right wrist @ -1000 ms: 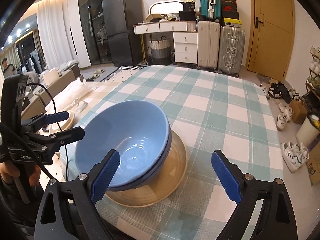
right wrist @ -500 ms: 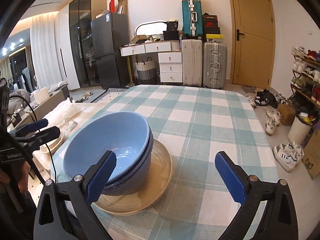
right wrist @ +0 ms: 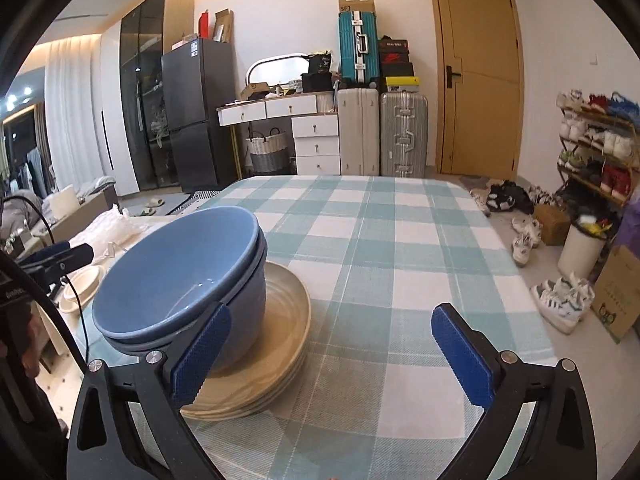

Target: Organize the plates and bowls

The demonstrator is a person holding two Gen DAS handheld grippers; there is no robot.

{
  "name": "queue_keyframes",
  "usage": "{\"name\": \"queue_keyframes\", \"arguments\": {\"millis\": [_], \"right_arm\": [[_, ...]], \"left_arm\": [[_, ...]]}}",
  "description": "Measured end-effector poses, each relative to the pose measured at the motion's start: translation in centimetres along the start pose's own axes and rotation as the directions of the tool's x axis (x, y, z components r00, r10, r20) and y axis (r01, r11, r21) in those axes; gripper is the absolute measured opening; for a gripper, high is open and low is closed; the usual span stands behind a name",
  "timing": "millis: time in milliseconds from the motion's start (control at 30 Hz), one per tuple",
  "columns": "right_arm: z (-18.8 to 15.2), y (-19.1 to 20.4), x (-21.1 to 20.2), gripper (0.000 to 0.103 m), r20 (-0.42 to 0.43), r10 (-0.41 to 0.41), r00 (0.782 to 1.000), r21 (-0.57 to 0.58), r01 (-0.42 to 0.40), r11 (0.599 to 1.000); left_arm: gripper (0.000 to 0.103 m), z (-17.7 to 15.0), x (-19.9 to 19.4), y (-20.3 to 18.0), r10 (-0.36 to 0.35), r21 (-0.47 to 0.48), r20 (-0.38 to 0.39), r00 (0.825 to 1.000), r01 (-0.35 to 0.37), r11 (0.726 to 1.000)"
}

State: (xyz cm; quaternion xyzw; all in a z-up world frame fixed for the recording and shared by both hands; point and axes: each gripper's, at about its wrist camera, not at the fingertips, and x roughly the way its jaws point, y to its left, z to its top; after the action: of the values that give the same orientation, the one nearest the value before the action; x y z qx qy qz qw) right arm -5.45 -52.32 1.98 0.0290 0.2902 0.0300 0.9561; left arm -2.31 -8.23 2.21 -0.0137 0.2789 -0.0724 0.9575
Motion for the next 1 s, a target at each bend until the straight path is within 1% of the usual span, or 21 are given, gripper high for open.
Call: {"name": "queue_keyframes", "arguments": {"millis": [133,367,1000], "right_arm": [[-0.3,-0.3,0.4,0.102,-0.009,-0.004,1.000,0.010,0.004,1.000],[-0.1,0.4,-0.1,0.102,0.018,-0.024,1.000,-0.024,0.024,0.999],[0.0,1.1,-0.4,0.102,0.026,-0.025,0.999,-0.051,0.027,0.998]], "left_arm": [[0.101,-0.2,0.3,0.0,-0.002,0.002,-0.007,1.000,0.002,1.000],[0.101,-0.2,0.6,-0.2,-0.002,0.009,-0.009,1.000,0.002,1.000],[0.101,-0.8,1.0,-0.8,-0.009,0.015,-0.019,1.000,0.010,1.000]]}}
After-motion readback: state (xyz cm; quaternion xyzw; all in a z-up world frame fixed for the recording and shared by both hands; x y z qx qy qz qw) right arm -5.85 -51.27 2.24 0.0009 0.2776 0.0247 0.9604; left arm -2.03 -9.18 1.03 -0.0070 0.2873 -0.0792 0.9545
